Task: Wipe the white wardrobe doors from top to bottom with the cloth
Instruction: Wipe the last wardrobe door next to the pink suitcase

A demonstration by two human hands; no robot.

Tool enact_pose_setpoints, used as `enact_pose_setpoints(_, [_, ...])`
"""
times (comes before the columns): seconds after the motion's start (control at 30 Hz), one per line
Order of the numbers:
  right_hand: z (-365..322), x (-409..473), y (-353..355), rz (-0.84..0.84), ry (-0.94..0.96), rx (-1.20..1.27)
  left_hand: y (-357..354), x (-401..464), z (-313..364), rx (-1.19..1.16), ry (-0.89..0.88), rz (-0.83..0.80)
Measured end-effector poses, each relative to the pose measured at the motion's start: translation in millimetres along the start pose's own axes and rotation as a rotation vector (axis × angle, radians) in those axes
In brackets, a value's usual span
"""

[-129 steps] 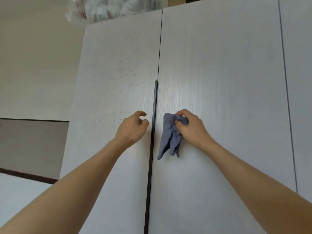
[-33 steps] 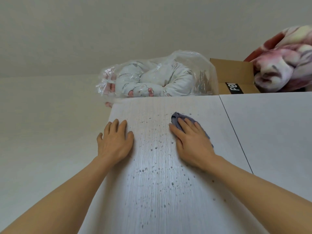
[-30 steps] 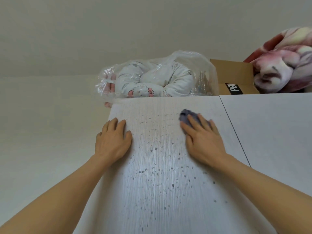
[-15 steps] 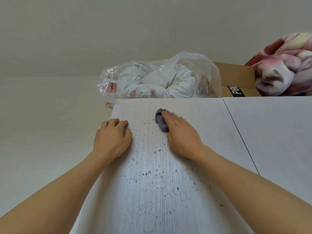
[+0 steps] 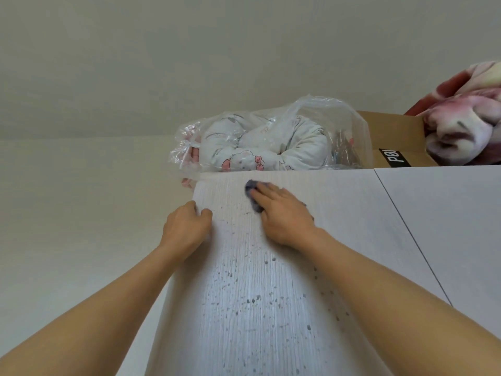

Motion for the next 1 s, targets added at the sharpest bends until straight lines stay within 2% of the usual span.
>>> enact_pose_setpoints(0.07, [-4,-4,-4,-0.019,0.019,-0.006,1,3,1,-0.095,0.071,0.009])
enact_pose_setpoints(0.17, [24,-5,3,0.029,-0.256,-0.04,3,10,-3,-0.198,0.122,-0.033])
enact_pose_setpoints(0.23, [37,1,9,-0.022,-0.445,-0.044,7,13,-10,-0.335,0.175,-0.087])
enact_pose_setpoints(0.3, [38,11,9,-0.058,-0.513,-0.053,13,15,-14,-0.525,0.237,-0.162])
enact_pose_setpoints(0.4, [14,25,-2,-0.045,-0.384,-0.047,22,13,-18,-0.748,0.346,-0.257])
enact_pose_setpoints(0.5, [-46,20,-18,-0.051,-0.006,0.053,25,11,-26,-0.828,0.377,-0.241])
enact_pose_setpoints(0.53, [-64,13,-22,-0.082,0.115,0.083,24,10,-27,-0.76,0.322,-0.208])
enact_pose_setpoints(0.6, [-75,5,-24,-0.137,0.222,0.077,23,5,-29,-0.391,0.058,-0.129])
enact_pose_setpoints(0.67, [-56,12,-20,-0.137,0.125,0.037,20,-6,-32,-0.006,-0.203,-0.092])
enact_pose_setpoints(0.73, [-35,22,-16,-0.136,-0.051,0.014,18,-13,-40,0.169,-0.329,-0.145])
enact_pose_setpoints(0.8, [-30,31,-17,-0.139,-0.123,0.003,18,-17,-51,0.25,-0.387,-0.173])
enact_pose_setpoints(0.87, [-44,38,-20,-0.135,-0.073,0.022,23,-18,-62,0.272,-0.424,-0.145])
enact_pose_setpoints(1.0, [-83,18,-24,-0.143,0.242,0.085,32,-31,-68,0.206,-0.474,0.049])
Point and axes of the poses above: each hand's wrist, its own x-axis towards the middle knuckle, its own y-axis out of the back of the hand, z = x × y, the point moved 3 cm from there along x, towards the middle knuckle, and after that the axes turned 6 degrees about z, right-handed, at the moved point
